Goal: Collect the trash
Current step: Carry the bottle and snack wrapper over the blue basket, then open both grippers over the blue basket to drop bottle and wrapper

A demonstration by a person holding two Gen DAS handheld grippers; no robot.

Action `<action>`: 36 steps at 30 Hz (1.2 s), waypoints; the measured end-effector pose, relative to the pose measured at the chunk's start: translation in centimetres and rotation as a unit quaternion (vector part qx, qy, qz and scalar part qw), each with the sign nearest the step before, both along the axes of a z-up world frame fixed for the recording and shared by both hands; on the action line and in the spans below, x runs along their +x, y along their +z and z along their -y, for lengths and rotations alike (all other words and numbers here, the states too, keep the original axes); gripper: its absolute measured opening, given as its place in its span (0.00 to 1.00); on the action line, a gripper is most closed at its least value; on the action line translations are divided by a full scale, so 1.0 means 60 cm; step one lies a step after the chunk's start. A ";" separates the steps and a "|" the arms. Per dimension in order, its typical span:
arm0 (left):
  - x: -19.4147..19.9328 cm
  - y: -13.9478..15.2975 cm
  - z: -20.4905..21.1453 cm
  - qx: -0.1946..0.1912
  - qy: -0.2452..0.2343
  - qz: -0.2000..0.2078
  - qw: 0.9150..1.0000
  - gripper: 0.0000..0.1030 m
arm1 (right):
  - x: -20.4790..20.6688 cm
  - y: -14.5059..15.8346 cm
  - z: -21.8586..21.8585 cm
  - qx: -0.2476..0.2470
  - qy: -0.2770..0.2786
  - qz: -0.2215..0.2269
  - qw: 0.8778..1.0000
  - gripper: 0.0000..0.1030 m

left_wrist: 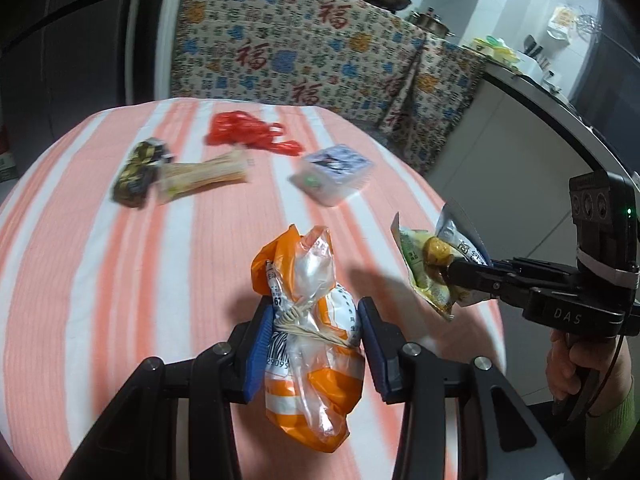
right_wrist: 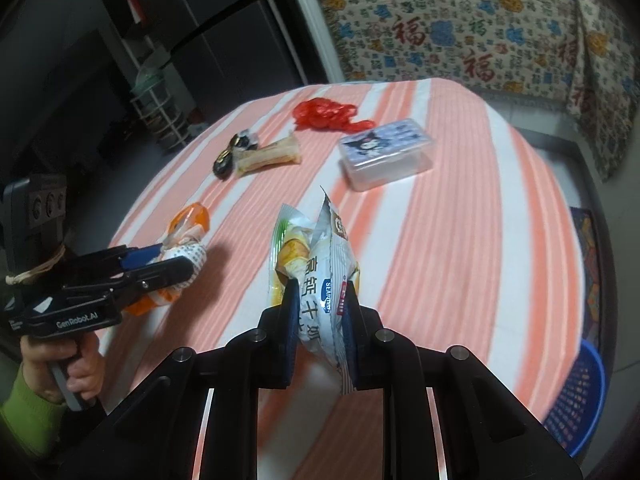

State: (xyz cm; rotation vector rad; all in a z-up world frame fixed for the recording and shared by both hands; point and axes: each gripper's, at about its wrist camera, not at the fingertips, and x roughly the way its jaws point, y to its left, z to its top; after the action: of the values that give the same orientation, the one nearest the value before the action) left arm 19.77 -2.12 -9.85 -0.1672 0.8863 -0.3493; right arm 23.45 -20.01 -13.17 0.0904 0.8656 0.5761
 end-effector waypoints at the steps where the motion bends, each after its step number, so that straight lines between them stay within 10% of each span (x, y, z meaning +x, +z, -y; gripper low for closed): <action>1: 0.003 0.001 0.016 -0.001 -0.008 0.000 1.000 0.41 | -0.003 0.004 0.017 0.004 -0.009 0.001 1.000 0.18; 20: 0.064 0.003 0.438 -0.037 -0.181 -0.019 0.983 0.41 | -0.056 -0.017 0.432 -0.030 -0.247 -0.018 0.968 0.18; 36: 0.099 -0.094 0.612 -0.034 -0.222 -0.066 0.972 0.41 | -0.086 -0.072 0.561 -0.019 -0.306 -0.063 0.950 0.18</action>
State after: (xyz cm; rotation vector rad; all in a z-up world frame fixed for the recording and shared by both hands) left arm 25.70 -38.83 -15.50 -0.0532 1.0420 -0.7939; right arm 18.31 -53.67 -17.46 0.3499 0.9156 -0.0301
